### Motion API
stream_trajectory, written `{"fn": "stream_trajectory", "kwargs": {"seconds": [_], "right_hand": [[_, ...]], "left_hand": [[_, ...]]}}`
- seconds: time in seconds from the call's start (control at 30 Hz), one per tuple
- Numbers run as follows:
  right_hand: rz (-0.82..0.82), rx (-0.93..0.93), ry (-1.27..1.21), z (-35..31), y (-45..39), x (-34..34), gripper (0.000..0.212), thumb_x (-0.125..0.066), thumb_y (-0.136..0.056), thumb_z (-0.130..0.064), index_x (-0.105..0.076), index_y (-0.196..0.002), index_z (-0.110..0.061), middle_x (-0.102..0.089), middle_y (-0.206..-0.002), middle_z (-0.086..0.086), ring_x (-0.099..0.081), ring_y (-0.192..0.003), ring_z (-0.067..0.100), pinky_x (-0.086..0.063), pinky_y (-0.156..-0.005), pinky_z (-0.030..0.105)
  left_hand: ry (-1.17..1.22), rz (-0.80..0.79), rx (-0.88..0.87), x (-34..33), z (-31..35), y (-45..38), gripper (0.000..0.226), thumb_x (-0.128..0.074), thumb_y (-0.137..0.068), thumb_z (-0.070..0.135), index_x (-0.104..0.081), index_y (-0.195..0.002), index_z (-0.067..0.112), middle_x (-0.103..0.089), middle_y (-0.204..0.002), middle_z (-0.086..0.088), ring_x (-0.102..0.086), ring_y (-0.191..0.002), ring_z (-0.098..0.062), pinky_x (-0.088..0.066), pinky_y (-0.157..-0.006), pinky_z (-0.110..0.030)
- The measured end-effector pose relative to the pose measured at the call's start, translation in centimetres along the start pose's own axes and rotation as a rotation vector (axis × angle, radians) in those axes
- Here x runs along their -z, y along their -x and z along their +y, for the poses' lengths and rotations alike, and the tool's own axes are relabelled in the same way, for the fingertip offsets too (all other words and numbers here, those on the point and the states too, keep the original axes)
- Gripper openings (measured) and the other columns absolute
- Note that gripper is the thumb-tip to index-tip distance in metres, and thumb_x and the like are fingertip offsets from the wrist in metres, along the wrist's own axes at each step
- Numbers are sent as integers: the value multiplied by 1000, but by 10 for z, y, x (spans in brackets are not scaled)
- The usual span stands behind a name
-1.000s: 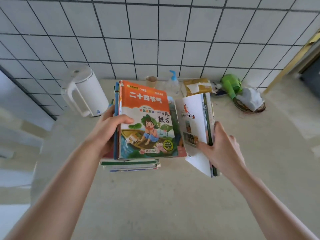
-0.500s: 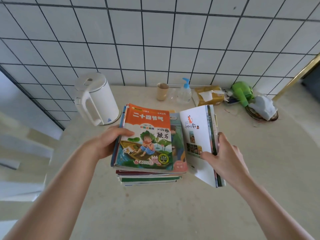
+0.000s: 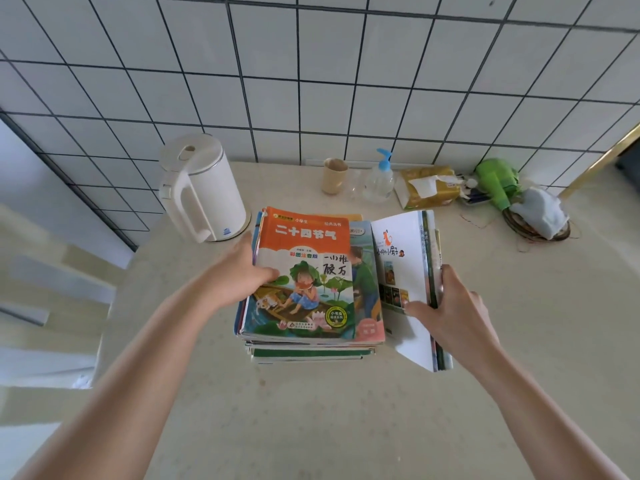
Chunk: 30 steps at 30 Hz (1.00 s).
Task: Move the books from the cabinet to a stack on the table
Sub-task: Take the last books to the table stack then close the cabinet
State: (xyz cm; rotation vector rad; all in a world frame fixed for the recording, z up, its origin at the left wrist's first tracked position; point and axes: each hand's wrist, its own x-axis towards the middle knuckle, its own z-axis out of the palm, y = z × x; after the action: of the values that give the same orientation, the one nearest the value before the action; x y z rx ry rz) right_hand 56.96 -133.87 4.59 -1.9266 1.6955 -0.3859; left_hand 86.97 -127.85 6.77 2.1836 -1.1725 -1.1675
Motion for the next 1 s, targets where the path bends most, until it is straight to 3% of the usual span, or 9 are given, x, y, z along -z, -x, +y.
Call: {"fn": "stream_trajectory", "kwargs": {"seconds": [0.1,0.23,0.33,0.43,0.6,0.7,0.83,0.9,1.0], "right_hand": [[-14,-2,3,1,-2,0,31,-67,-74,-28,-38,-83,-22,-60,-68,5,-58,-64,28,-48,-56,35],[-22,0,-15,4,-2,-2,32,-68,-73,-26,-39,-83,-20,-60,-68,4,-58,-64,26,-46,-55,34],[-15,2,-23,7,-1,-2,32,-68,-73,-25,-38,-82,-18,-58,-67,5,-57,-64,27,-43,-54,35],[-4,8,-38,15,1,-1,33,-68,-73,-25,-37,-81,-16,-56,-64,6,-55,-63,29,-42,-53,36],[-17,-9,-85,36,7,-1,31,-68,-73,-22,-40,-83,-13,-53,-64,7,-54,-62,30,-37,-51,34],[-17,-45,-115,60,14,1,32,-68,-73,-21,-38,-80,-15,-48,-60,3,-49,-59,27,-34,-51,34],[12,-46,-107,92,23,0,36,-68,-74,-24,-33,-79,-19,-47,-53,0,-48,-53,26,-35,-48,32],[11,-34,-91,107,30,-1,34,-67,-75,-24,-34,-83,-22,-50,-52,0,-52,-52,25,-39,-47,33],[24,24,-79,128,39,-8,35,-66,-78,-32,-41,-101,-26,-53,-51,-2,-56,-51,23,-40,-47,33]], "left_hand": [[-100,45,-51,-12,-5,8,75,-72,-78,34,-29,-139,39,-55,-127,8,-50,-118,-19,-44,-101,-49],[-202,189,-60,-37,-7,10,74,-66,-84,30,-24,-145,28,-48,-136,-6,-43,-126,-31,-40,-103,-49],[-442,218,-26,-41,-5,9,81,-59,-89,31,-7,-151,30,-16,-159,-6,-13,-143,-43,-17,-113,-60],[-597,273,-112,-47,3,15,85,-55,-94,20,7,-151,34,10,-162,-2,12,-145,-42,-3,-114,-62],[-547,489,-521,-81,29,28,53,-63,-88,14,-45,-138,16,-33,-151,-11,-19,-143,-35,-22,-117,-51],[-344,386,-744,-127,55,41,47,-56,-90,6,-46,-137,11,-54,-131,-5,-48,-123,-19,-45,-103,-35],[-90,103,-554,-184,82,42,48,-52,-95,29,-36,-140,28,-61,-122,1,-64,-94,-14,-53,-86,-39],[31,-42,-386,-213,90,37,63,-53,-93,48,-19,-145,43,-52,-138,2,-65,-104,-17,-47,-97,-37],[265,-54,-277,-250,97,33,88,-64,-74,67,-6,-140,62,-43,-147,6,-63,-114,-23,-46,-102,-39]]}}
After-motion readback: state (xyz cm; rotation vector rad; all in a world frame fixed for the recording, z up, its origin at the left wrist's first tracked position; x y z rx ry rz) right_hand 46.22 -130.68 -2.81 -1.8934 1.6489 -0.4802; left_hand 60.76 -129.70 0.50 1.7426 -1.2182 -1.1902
